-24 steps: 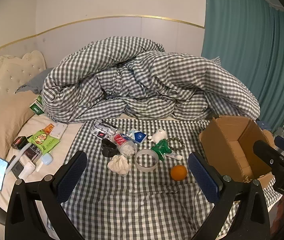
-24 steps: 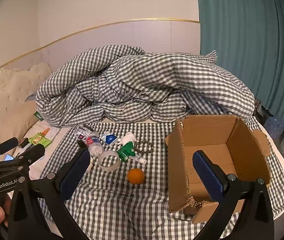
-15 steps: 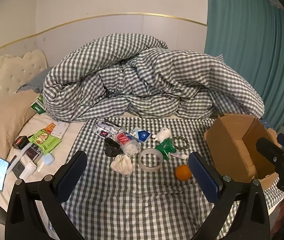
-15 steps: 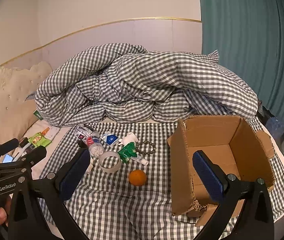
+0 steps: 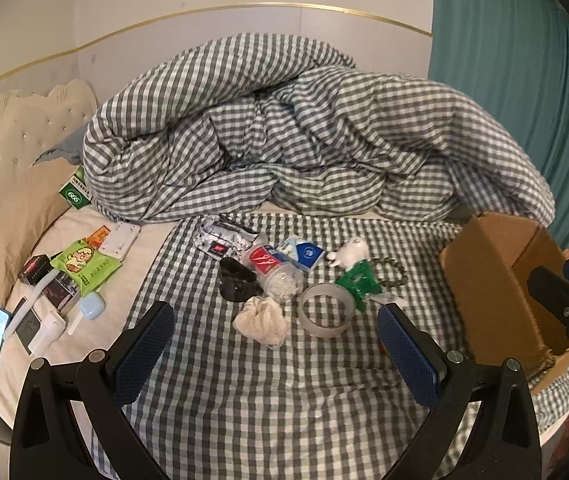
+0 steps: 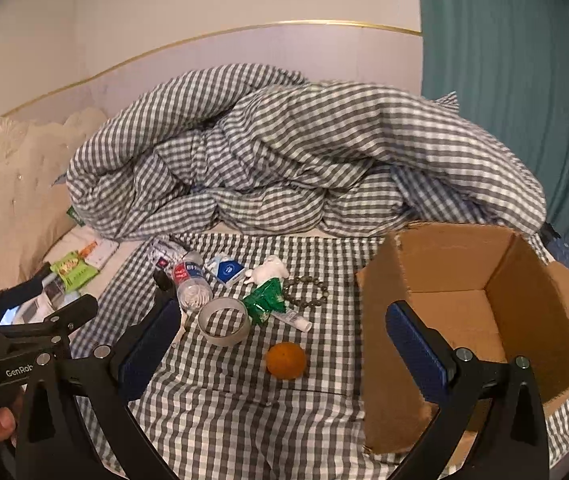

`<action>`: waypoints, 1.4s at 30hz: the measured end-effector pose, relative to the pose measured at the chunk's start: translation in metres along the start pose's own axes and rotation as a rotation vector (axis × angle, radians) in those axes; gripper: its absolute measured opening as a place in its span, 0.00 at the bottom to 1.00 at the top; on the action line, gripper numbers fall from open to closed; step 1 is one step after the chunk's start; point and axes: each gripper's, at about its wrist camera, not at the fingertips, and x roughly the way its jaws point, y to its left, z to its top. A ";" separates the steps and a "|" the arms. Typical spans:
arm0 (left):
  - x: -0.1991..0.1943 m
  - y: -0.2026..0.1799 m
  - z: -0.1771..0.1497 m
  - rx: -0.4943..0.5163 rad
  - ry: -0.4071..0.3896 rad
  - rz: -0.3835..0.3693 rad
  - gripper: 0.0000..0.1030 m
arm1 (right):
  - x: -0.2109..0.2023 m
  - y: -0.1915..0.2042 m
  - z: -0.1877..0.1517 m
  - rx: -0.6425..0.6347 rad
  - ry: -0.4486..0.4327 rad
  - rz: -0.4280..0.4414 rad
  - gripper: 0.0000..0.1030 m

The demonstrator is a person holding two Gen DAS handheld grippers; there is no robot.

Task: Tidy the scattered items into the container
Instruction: 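Reach the left gripper to the white lace cloth while the right gripper reaches the orange, then close the left gripper on the white cloth while the right gripper grasps the orange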

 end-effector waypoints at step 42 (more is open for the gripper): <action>0.250 0.020 -0.064 -0.030 0.291 0.034 1.00 | 0.238 -0.001 -0.095 -0.055 0.361 -0.034 1.00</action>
